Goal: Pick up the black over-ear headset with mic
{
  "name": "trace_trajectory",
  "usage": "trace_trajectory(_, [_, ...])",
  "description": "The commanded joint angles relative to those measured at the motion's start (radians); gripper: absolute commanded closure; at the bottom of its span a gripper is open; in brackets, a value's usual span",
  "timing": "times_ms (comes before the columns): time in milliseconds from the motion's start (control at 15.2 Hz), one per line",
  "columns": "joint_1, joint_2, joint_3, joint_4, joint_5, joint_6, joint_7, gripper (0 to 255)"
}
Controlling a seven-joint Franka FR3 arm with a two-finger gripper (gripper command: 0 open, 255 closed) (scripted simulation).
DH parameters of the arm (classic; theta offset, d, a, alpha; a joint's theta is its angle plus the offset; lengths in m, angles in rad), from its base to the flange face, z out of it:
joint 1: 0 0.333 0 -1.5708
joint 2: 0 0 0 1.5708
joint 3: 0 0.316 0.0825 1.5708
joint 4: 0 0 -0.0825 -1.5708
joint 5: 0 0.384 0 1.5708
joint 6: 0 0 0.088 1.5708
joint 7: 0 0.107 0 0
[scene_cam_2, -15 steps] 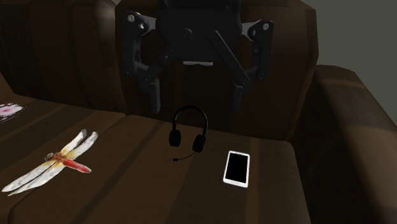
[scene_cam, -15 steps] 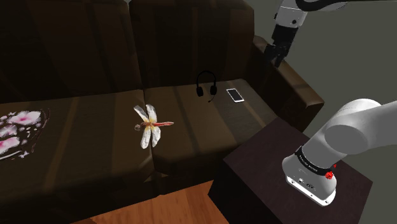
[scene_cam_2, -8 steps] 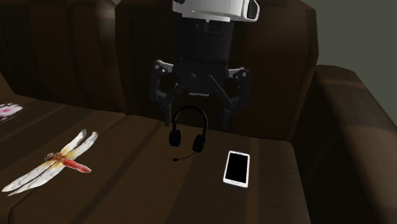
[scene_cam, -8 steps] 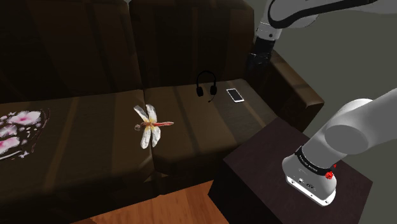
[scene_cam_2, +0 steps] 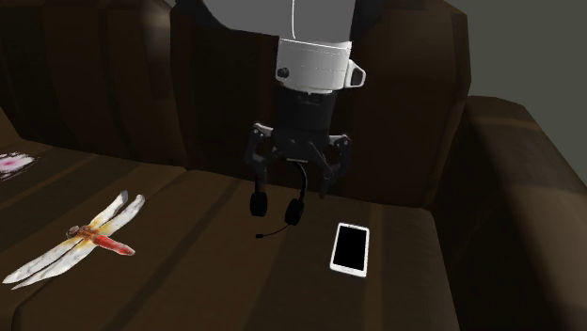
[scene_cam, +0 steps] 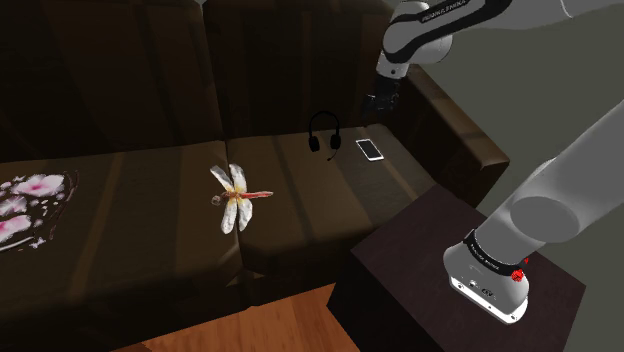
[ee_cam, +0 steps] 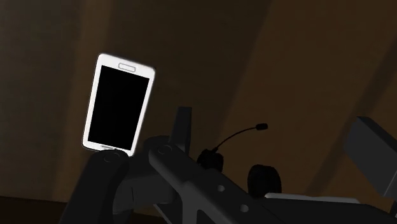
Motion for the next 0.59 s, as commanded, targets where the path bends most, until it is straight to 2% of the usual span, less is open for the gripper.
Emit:
trace_trajectory(0, [0.0, 0.08, -0.004, 0.049, 0.026, 0.03, -0.015, 0])
trace_trajectory(528, [-0.022, 0.4, 0.006, 0.282, 0.132, 0.104, -0.072, 0])
